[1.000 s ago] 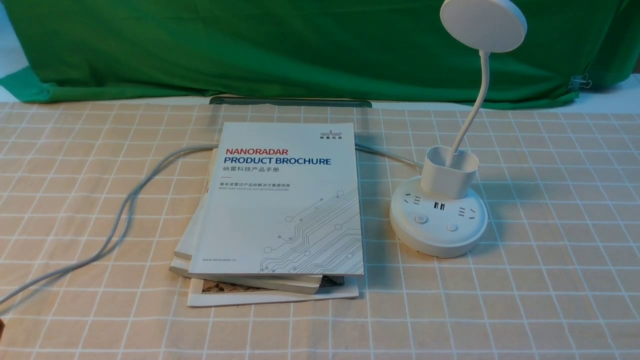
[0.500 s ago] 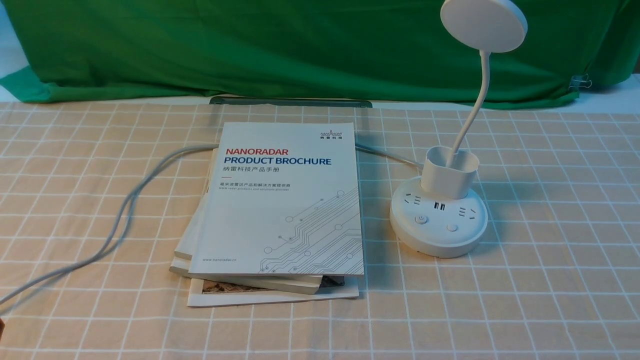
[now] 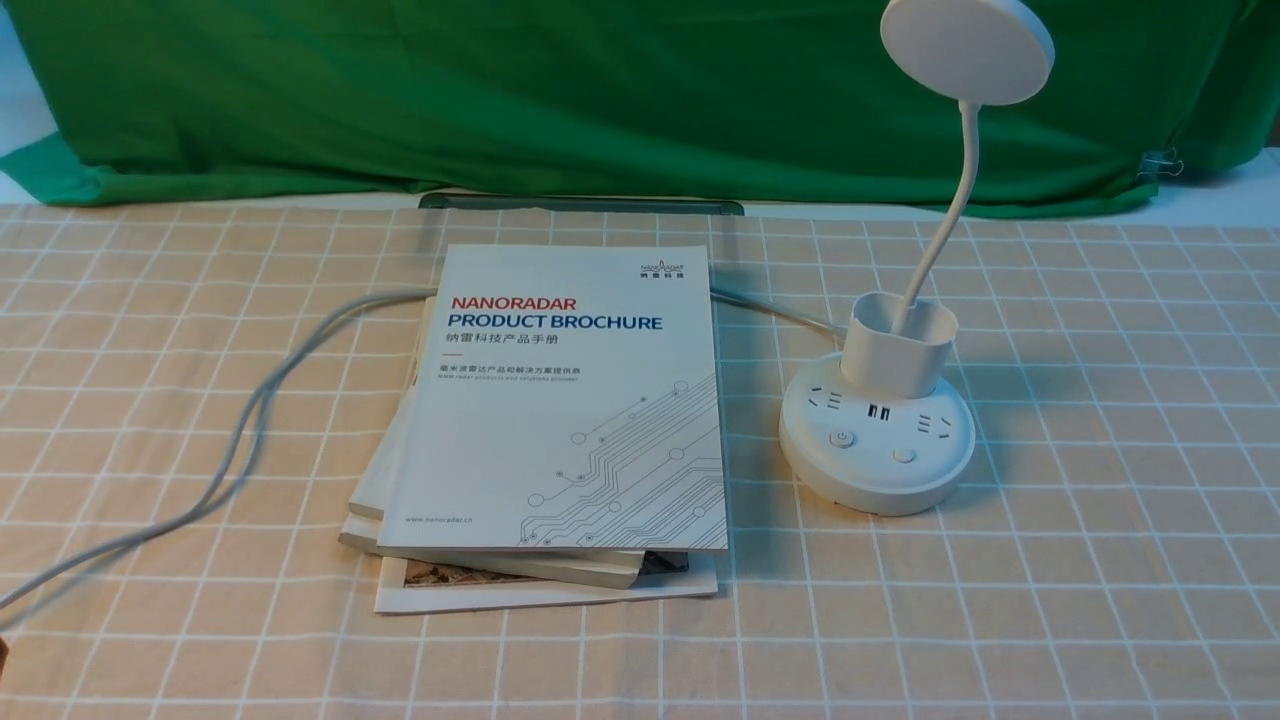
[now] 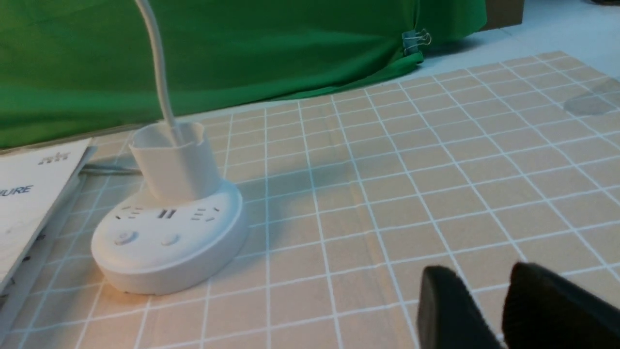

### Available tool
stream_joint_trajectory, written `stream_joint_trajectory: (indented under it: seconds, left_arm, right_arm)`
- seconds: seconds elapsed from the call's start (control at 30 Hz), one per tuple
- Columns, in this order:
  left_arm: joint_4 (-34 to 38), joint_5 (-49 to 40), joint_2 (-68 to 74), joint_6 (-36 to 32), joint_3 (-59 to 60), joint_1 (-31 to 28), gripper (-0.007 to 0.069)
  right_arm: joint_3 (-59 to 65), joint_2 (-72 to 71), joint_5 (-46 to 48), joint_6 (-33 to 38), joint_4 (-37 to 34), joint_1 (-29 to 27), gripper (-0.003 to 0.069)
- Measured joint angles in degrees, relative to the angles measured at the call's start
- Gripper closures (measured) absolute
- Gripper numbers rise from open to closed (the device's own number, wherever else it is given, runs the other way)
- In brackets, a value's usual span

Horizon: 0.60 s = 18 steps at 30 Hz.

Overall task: Turn on the table lamp on the light coffee tablecloth with your hand.
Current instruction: 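Press the button on the base of the white desk lamp with the right gripper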

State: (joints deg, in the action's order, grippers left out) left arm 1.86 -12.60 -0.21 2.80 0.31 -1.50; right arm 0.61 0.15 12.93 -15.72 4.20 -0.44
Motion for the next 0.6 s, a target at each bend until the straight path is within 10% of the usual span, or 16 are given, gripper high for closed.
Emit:
stream_joint_trajectory:
  seconds: [0.33, 0.6]
  left_arm:
    - [-0.06, 0.00, 0.00, 0.00, 0.00, 0.00, 0.0603]
    - [-0.06, 0.00, 0.00, 0.00, 0.00, 0.00, 0.0603]
  right_arm:
    - [0.00, 0.00, 0.00, -38.27, -17.49, 0.00, 0.0418]
    - [0.00, 0.00, -0.05, -33.26, -18.52, 0.00, 0.0418]
